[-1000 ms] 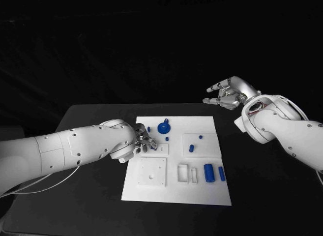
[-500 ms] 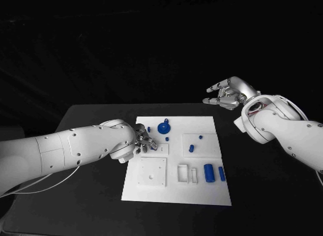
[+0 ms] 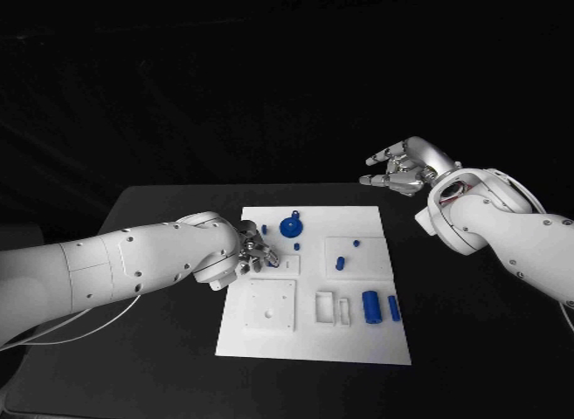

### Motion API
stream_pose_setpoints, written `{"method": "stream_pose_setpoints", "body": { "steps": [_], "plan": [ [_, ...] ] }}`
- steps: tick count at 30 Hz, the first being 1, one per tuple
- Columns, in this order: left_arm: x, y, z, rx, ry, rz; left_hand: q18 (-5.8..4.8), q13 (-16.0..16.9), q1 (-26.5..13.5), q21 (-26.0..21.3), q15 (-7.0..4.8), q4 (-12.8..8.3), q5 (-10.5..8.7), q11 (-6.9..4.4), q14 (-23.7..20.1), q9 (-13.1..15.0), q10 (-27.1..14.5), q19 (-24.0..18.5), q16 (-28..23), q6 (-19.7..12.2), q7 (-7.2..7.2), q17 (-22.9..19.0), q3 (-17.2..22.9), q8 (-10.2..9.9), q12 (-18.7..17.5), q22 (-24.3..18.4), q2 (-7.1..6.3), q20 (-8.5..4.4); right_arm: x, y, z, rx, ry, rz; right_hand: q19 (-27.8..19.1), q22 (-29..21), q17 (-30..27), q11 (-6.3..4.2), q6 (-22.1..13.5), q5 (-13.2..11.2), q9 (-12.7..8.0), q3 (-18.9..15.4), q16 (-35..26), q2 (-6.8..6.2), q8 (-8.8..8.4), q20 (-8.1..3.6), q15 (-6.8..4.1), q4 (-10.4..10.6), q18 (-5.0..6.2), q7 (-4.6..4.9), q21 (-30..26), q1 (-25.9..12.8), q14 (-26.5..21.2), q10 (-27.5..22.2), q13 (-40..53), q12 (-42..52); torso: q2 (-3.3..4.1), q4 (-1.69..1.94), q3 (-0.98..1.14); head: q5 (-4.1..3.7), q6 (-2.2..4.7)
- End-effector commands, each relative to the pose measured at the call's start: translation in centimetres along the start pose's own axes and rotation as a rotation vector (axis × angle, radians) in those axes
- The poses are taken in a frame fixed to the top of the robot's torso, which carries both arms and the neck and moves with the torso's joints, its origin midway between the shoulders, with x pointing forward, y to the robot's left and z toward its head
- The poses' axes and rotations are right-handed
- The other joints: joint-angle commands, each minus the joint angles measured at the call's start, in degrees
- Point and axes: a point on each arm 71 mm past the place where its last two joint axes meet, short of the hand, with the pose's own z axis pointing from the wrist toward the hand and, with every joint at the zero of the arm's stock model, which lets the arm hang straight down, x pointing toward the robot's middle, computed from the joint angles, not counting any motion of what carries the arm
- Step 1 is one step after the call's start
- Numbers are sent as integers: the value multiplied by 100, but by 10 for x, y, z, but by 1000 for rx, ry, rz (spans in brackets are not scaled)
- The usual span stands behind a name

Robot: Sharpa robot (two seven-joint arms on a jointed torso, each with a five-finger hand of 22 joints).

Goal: Assemble the parts on the task board

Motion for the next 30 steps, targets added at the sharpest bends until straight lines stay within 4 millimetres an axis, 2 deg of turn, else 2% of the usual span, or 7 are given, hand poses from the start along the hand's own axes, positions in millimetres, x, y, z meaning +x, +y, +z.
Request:
{"method": "stream_pose_setpoints", "body": {
  "steps": [1,9,13,20,30],
  "plan": [
    [1,1,-1,-1,27,4,93,-5,104,-17,-24,4,30,-50,26,1382,268,39,15,1236,-642,-5,28,35,34,6,126,3,2,1,0,-3,18,-8,40,611,-5,6,45,25,5,31,-22,14,-10,27,13,2,68,-3,-32,-20,-16,-31,0,-24,1,4,0,0,1],
    [-3,-2,-3,-6,68,36,84,-33,108,-72,-22,-7,9,-46,19,1396,268,45,1,1217,-636,-40,34,29,19,51,123,1,3,1,1,-4,22,-12,38,612,-5,6,46,57,6,27,-26,20,-9,28,14,-21,66,-2,-33,-36,-20,-35,0,-25,-4,-3,9,23,6],
    [-4,-3,-3,-11,84,50,81,-37,122,-82,-22,-17,14,-47,21,1396,268,47,1,1214,-635,-37,38,29,19,58,121,-1,3,1,1,-3,24,-13,38,612,-4,6,47,68,6,29,-24,21,-9,27,14,-26,66,-2,-32,-33,-20,-33,2,-22,2,-8,3,20,3],
    [-6,-5,0,-21,107,71,74,-44,131,-96,-20,-31,23,-45,20,1396,268,48,3,1213,-634,-35,38,29,19,66,113,-5,4,1,2,-1,27,-14,37,611,-5,6,49,108,6,35,-27,22,-10,26,13,-34,66,-2,-35,-35,-21,-34,0,-25,6,-8,15,15,-13],
    [-9,-10,5,-30,95,74,67,-48,122,-107,-22,-26,22,-46,19,1398,268,56,4,1212,-634,-35,41,31,23,73,125,-13,4,1,2,-1,28,-13,37,611,-5,6,49,108,6,35,-27,22,-10,26,13,-34,66,-2,-35,-35,-21,-34,0,-25,2,-1,6,-3,-34]
  ]
}}
